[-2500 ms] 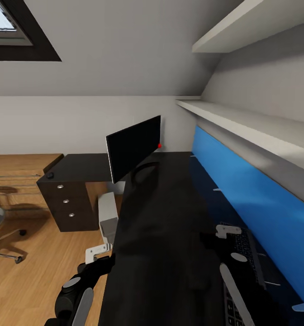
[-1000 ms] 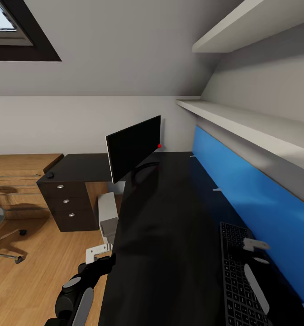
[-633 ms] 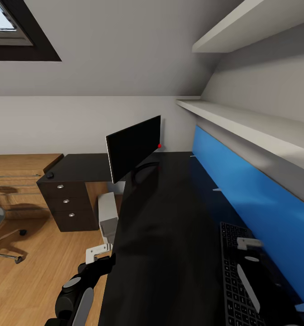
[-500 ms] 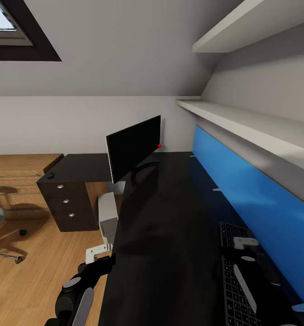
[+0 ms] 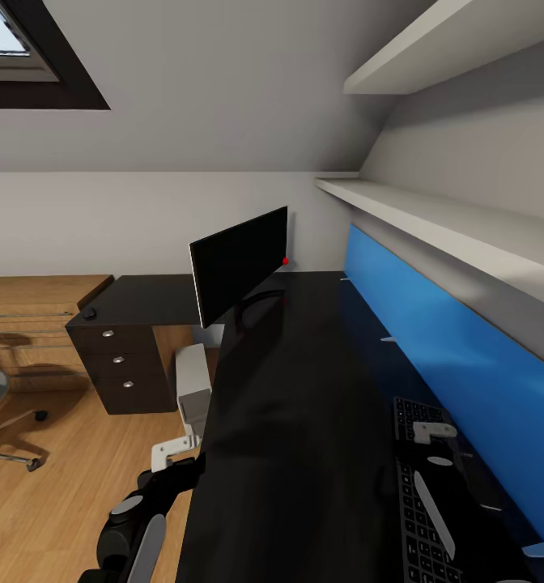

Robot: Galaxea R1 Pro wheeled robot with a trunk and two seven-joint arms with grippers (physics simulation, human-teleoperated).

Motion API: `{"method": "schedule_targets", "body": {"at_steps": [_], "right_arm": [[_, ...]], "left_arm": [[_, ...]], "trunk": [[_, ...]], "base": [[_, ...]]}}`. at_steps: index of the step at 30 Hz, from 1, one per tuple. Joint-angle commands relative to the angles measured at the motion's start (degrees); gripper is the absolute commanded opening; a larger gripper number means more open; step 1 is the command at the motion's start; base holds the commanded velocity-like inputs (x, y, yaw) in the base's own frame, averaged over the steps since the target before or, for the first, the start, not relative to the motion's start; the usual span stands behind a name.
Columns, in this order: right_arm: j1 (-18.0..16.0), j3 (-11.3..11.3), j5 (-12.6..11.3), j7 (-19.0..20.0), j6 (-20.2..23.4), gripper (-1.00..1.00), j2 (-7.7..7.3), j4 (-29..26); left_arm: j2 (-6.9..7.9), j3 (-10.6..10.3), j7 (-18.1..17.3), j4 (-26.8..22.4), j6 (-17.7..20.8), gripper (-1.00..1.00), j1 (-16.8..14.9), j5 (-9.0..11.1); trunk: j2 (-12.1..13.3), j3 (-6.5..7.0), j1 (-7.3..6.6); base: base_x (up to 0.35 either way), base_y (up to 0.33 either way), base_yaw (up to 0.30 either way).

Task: In the bedroom, organize the workspace by keeping the computer under the desk, ensuring the monitor is on the desk, placing the keyboard on the desk next to the monitor, placing the mouse on the desk next to the keyboard, moving the folder from the swivel chair onto the desk next to the mouse, stacking the notebook on top of the folder with the pen on top of the notebook, and positioning the swivel chair next to the desk.

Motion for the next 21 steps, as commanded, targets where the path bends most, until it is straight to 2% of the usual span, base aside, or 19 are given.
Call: {"method": "schedule_targets", "body": {"at_steps": [1,4,9,10,12,21], "right_arm": [[0.0,0.1,-0.3,-0.3,0.3,1.00,-0.02,-0.1],[0.0,0.1,-0.3,-0.3,0.3,1.00,0.04,0.0],[0.0,0.1,-0.3,-0.2,0.3,1.00,0.15,0.0],[0.0,0.0,-0.3,-0.2,0.3,1.00,0.17,0.0],[0.0,0.0,-0.3,-0.2,0.3,1.00,0.18,0.0],[0.0,0.0,-0.3,-0.3,0.3,1.00,0.18,0.0]], "left_arm": [[0.01,0.0,0.5,-0.1,0.2,1.00,0.0,0.6],[0.01,0.6,0.5,-0.1,0.2,1.00,0.0,0.6],[0.09,3.6,0.5,-0.1,0.2,1.00,0.0,0.6],[0.24,6.4,0.5,-0.1,0.1,1.00,0.0,0.6],[0.85,8.2,0.5,-0.1,0.1,1.00,0.0,0.6],[1.76,9.7,0.5,-0.1,0.0,1.00,0.0,0.6]], "trunk": [[0.0,-0.07,0.00],[0.0,-0.07,0.00],[0.0,-0.07,0.00],[0.0,-0.07,0.00],[0.0,-0.07,0.00],[0.0,-0.07,0.00]], "base": [[0.000,0.000,0.000],[0.000,0.000,0.000],[0.000,0.000,0.000],[0.000,0.000,0.000],[0.000,0.000,0.000],[0.000,0.000,0.000]]}}
